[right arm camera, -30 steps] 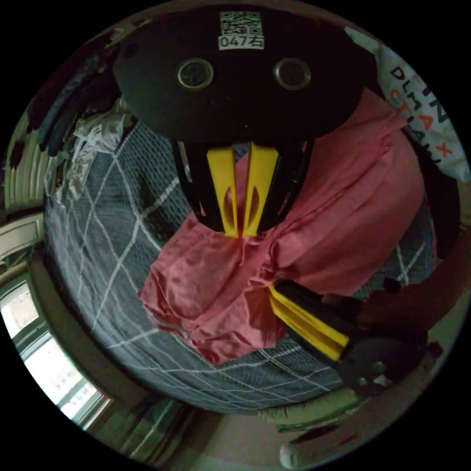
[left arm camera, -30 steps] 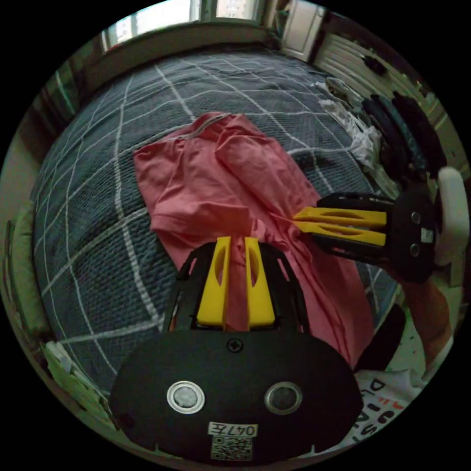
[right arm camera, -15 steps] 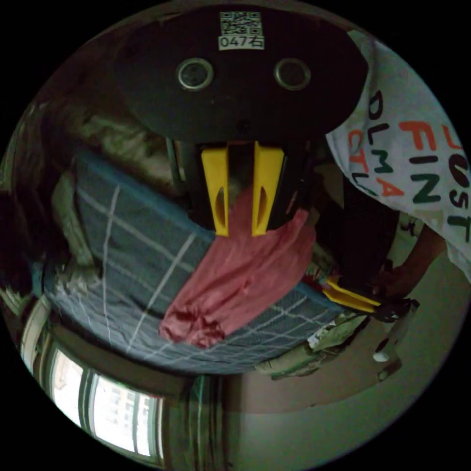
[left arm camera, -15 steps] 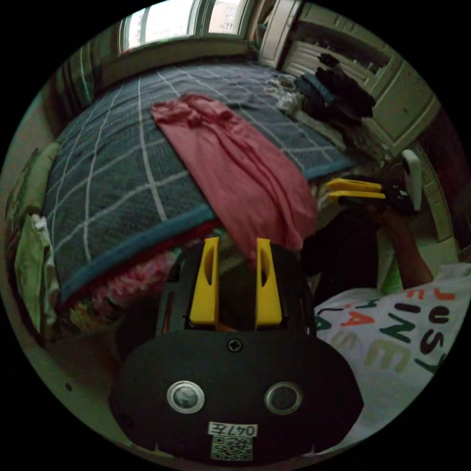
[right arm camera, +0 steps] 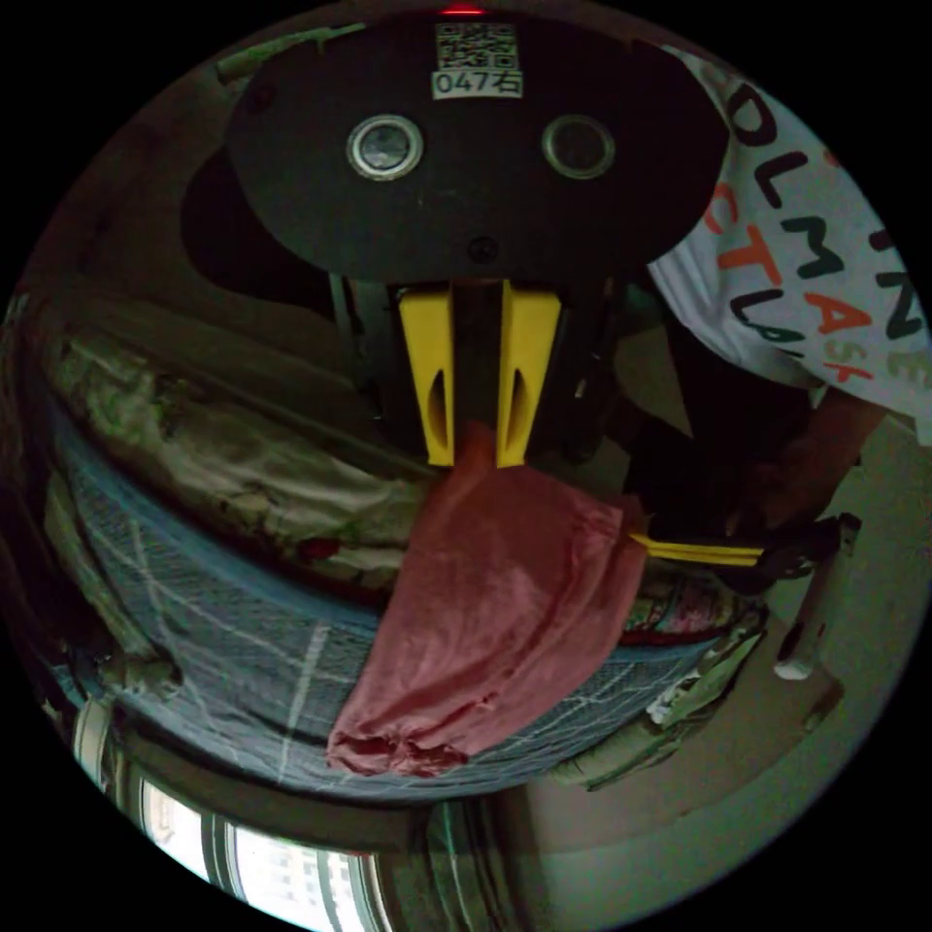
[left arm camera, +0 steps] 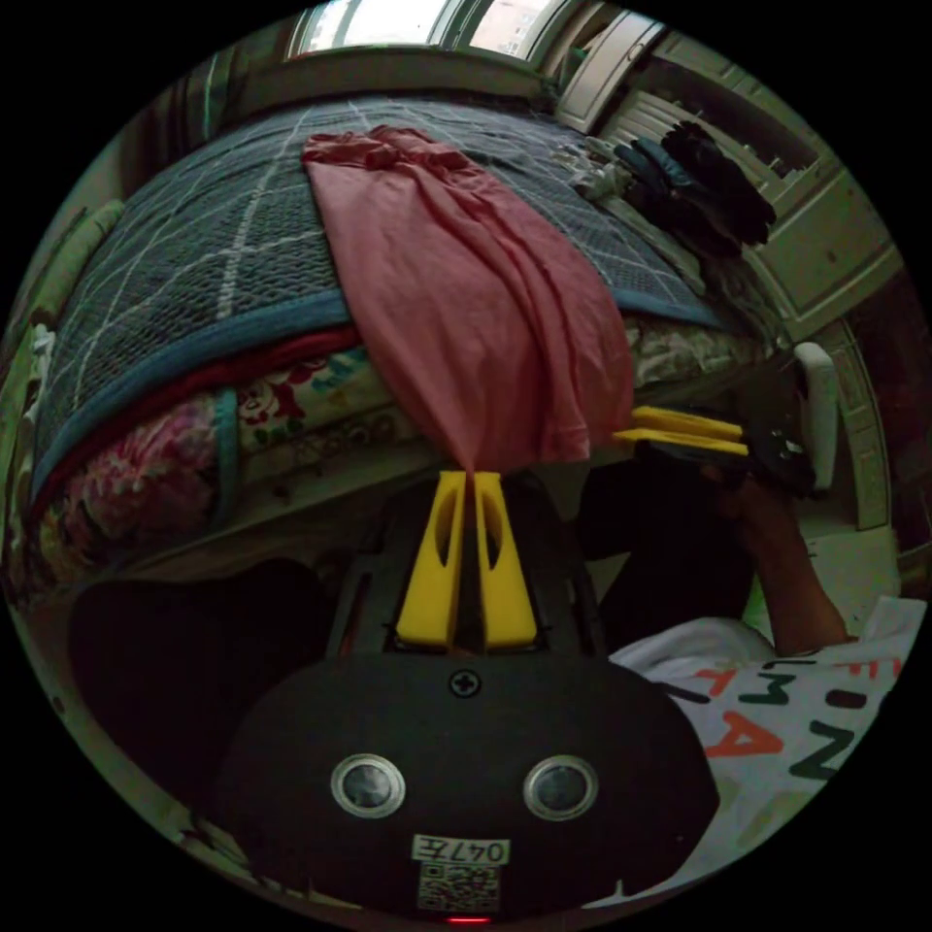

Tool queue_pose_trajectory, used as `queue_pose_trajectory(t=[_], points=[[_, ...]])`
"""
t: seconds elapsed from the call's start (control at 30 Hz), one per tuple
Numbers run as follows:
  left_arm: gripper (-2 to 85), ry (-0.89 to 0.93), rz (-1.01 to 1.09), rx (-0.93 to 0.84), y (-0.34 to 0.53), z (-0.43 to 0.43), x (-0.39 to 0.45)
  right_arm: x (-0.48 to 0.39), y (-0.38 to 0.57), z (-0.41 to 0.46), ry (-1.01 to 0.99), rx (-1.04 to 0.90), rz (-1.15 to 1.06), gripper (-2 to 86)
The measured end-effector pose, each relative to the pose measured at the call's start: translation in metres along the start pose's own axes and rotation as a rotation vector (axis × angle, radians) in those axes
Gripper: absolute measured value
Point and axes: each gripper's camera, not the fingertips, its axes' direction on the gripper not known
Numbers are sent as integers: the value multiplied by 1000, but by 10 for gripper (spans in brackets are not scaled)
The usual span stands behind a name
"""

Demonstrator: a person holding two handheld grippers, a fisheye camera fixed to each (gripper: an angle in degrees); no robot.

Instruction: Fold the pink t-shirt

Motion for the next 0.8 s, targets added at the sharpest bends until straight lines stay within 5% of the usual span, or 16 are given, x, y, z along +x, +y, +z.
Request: queue_pose_trajectory(t=[0.43, 0.63, 0.8], points=[[-5, -37, 63, 63, 18, -54, -31, 10, -9, -67, 3, 102, -76, -1], [-4, -42, 134, 185, -51, -97, -57, 24, -87, -111, 132, 230, -198, -1], [-1, 16, 76, 128, -151, -87, -109, 73, -188, -83, 183, 140, -178, -1]])
